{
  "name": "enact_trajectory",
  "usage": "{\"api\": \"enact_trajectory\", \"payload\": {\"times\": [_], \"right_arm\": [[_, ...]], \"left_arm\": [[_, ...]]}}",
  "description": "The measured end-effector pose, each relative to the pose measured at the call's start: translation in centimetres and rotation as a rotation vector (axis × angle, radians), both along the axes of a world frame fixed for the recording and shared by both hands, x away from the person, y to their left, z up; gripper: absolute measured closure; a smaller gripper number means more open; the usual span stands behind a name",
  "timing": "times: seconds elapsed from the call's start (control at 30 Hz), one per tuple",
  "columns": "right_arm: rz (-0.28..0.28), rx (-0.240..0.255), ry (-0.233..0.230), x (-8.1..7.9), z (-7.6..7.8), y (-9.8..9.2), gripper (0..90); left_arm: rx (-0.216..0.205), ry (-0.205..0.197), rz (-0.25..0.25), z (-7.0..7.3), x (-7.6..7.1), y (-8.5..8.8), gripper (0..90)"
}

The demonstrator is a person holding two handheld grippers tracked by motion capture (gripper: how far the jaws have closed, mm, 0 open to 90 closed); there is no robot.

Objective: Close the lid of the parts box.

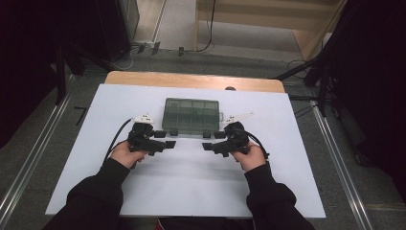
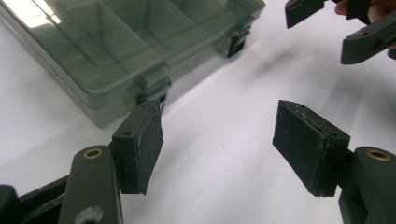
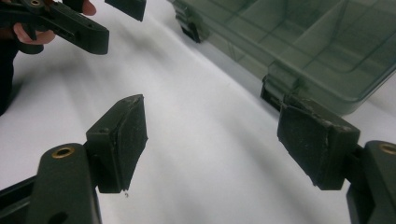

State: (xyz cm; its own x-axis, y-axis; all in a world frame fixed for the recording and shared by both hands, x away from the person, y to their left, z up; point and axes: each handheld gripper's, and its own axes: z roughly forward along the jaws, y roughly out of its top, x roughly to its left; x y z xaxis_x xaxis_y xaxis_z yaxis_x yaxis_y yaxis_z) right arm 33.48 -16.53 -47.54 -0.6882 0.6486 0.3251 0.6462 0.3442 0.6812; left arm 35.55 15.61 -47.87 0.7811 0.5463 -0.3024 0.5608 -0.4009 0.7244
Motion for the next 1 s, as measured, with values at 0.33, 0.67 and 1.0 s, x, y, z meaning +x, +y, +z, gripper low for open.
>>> {"api": "enact_trajectory", "payload": {"times": [0.33, 0.67, 1.0], "right_arm": [[0.019, -0.006, -0.004, -1.7, -0.7, -0.4, 25.4], [0.057, -0.019, 0.002, -3.4, -1.2, -1.3, 25.4], [0.063, -0.040, -0.009, -5.1, -1.8, -2.6, 25.4]], "left_arm": [[0.041, 0.003, -0.011, -1.2, -2.3, 0.7, 32.5], [0.054, -0.006, -0.039, -1.7, -4.1, 1.8, 32.5], [0.063, 0.003, -0.053, -1.7, -5.1, 2.7, 32.5]]}}
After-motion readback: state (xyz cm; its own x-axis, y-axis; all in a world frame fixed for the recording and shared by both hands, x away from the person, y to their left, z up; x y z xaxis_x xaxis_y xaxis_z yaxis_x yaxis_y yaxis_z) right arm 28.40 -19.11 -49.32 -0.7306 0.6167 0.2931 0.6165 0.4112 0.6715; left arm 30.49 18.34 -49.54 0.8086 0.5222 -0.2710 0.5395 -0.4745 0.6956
